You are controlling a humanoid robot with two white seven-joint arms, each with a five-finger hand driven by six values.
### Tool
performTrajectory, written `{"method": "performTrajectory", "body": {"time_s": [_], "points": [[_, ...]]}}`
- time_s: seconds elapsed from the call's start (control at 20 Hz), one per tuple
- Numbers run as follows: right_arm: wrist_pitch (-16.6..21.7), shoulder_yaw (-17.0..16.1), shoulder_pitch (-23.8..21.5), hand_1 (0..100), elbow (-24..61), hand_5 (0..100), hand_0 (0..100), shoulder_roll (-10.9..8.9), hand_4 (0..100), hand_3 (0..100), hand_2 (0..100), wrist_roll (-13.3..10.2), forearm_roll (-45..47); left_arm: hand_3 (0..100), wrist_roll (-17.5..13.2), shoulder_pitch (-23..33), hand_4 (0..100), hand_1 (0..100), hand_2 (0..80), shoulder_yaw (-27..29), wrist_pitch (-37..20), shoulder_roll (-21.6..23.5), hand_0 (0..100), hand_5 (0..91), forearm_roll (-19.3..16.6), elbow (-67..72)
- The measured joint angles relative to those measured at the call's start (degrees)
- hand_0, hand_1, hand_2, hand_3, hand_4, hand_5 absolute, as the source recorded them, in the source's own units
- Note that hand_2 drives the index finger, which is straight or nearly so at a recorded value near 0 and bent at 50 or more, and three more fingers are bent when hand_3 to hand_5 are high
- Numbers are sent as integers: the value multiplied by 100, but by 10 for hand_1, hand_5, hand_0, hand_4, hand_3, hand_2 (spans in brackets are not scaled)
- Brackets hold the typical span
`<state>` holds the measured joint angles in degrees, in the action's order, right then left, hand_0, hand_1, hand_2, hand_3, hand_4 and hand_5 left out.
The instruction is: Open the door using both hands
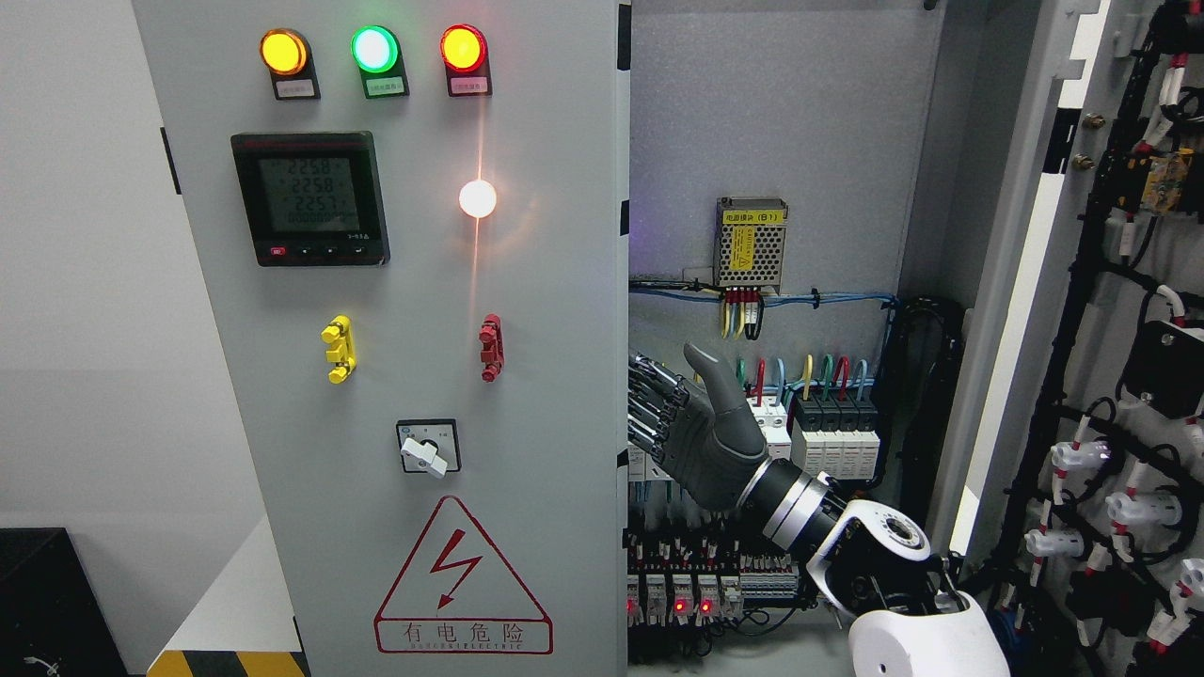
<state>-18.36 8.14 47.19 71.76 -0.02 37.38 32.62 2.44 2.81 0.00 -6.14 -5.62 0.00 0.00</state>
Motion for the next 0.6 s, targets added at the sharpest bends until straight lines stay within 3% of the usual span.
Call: {"method": "performTrajectory", "body": {"time_s": [0.4,0.6], "points": [[-42,-139,32,0,23,0,191,0,0,0,0,245,0,0,0,0,0,0,0,0,0,0,0,0,0,0],[-67,68,42,0,37,0,191,4,0,0,0,352,1,0,0,0,0,0,0,0,0,0,0,0,0,0]]}}
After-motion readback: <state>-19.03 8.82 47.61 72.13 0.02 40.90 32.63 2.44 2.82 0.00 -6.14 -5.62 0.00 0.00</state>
